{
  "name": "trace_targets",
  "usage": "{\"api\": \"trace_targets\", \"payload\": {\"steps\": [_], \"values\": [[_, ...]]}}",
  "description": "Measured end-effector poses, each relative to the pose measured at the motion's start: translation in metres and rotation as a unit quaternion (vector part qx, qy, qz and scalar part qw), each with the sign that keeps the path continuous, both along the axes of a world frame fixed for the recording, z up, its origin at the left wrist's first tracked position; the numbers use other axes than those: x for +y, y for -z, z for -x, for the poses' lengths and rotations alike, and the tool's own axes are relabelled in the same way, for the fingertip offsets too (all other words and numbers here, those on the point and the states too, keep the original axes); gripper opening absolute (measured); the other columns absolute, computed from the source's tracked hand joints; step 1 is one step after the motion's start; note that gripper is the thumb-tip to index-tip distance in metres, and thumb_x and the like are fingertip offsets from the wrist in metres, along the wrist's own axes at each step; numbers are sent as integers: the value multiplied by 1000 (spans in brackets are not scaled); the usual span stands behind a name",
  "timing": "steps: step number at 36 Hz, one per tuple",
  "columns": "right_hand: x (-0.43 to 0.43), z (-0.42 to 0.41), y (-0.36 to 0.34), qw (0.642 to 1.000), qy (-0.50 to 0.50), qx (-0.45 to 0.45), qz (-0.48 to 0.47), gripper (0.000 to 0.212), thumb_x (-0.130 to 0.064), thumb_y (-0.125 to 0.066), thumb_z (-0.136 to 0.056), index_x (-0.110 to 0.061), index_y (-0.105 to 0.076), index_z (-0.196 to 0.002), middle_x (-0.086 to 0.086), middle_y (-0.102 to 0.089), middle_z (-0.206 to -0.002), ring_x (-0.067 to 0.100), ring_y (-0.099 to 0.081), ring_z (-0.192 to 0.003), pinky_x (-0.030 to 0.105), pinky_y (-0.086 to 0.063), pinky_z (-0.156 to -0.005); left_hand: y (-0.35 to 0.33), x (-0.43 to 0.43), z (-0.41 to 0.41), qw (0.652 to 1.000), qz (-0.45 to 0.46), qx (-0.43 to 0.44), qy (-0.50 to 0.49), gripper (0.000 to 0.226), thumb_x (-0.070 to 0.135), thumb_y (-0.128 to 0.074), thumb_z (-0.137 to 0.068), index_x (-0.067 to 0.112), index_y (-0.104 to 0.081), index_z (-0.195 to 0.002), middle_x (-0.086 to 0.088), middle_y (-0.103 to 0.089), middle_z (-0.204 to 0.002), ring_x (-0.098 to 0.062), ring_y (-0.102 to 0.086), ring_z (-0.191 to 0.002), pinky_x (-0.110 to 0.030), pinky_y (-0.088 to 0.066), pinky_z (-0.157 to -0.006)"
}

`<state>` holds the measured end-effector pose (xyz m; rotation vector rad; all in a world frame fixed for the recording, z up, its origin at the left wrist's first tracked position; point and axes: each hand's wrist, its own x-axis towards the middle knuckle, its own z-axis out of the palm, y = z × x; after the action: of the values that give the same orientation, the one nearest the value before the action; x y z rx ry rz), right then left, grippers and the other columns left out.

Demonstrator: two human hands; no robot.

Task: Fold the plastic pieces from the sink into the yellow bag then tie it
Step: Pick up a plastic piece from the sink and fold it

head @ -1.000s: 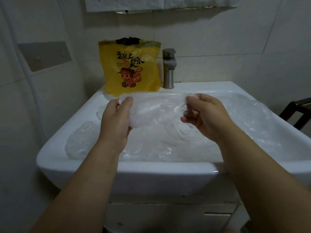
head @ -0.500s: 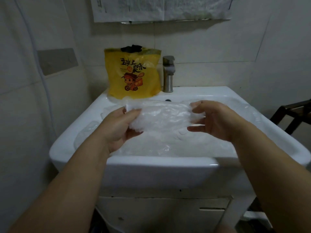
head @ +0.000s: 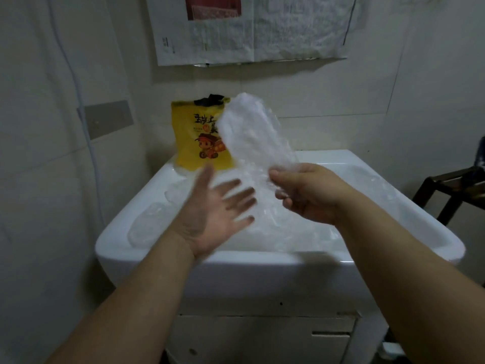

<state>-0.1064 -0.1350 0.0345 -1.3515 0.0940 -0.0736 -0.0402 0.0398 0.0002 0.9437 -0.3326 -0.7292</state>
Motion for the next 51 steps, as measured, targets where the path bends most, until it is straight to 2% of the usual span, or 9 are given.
{"api": "trace_targets", "payload": {"steps": [4, 9, 16, 22, 28, 34, 41, 46, 51], "values": [[10, -16, 9, 999, -9, -1, 50, 13, -5, -61, -89, 2, -62, -100, 11, -67, -78, 16, -66, -60, 21, -49, -48, 11, -34, 5, 991, -70, -109, 24, 84, 56, -89, -43, 17, -67, -114, -8, -68, -111, -21, -64, -103, -41, -47, -98], [7, -44, 18, 995, 2, -5, 104, 7, -6, -63, -89, -1, -62, -84, 9, -59, -67, 12, -52, -52, 18, -41, -43, 4, -62, -30, 993, -37, -69, -86, 19, 19, -59, -91, 3, -67, -98, -9, -73, -83, -15, -69, -70, -24, -54, -56], [-6, -81, 30, 985, -4, 43, 165, 20, -12, -67, -87, 2, -62, -101, 10, -60, -73, 10, -50, -50, 19, -40, -44, 1, -66, -81, 993, -19, 3, -114, 25, 22, -63, -87, 4, -66, -104, -12, -72, -96, -21, -71, -84, -30, -58, -74], [-18, -89, 41, 979, -21, 79, 186, 13, -15, -69, -86, -4, -66, -91, 10, -68, -79, 8, -52, -51, 18, -44, -47, 1, -49, -112, 978, 36, 51, -200, 12, 22, -57, -96, 13, -66, -95, -1, -73, -81, -8, -71, -67, -22, -57, -60], [-17, -85, 40, 986, -14, 59, 157, 27, -20, -71, -83, -2, -63, -102, 10, -63, -78, 9, -53, -52, 19, -45, -47, 3, -43, -108, 993, 55, 50, -96, 39, 30, -61, -86, 9, -61, -119, -12, -71, -112, -23, -70, -98, -35, -57, -84], [-19, -78, 32, 998, -51, -4, -24, 49, -38, -39, -98, -27, -29, -145, 18, -53, -124, 27, -59, -67, 35, -53, -54, 5, -42, -111, 982, -4, 93, -163, 13, 9, -53, -96, 3, -64, -92, -7, -73, -75, -11, -69, -62, -18, -56, -60], [-25, -78, 46, 899, 59, -120, 416, 83, 11, -44, -91, -55, -20, -137, -14, -32, -134, 13, -55, -110, 16, -51, -82, 5, -40, -114, 976, -37, 122, -177, 18, 4, -63, -89, 5, -65, -107, -8, -73, -92, -15, -71, -76, -23, -59, -69], [-14, -81, 53, 835, 35, -213, 506, 59, -4, -69, -85, -49, -50, -118, -2, -18, -157, 14, -23, -142, 12, -42, -95, 9, -42, -116, 979, -95, 77, -164, 35, 7, -64, -88, 2, -61, -122, -12, -69, -115, -22, -66, -109, -35, -49, -102], [-7, -81, 54, 836, 35, -221, 501, 20, -13, -70, -86, -22, -71, -103, -3, -34, -151, 16, -30, -139, 38, -38, -106, 14, -46, -115, 974, -158, 4, -164, 30, 1, -63, -88, -1, -61, -118, -18, -69, -112, -29, -69, -98, -36, -59, -80]]}}
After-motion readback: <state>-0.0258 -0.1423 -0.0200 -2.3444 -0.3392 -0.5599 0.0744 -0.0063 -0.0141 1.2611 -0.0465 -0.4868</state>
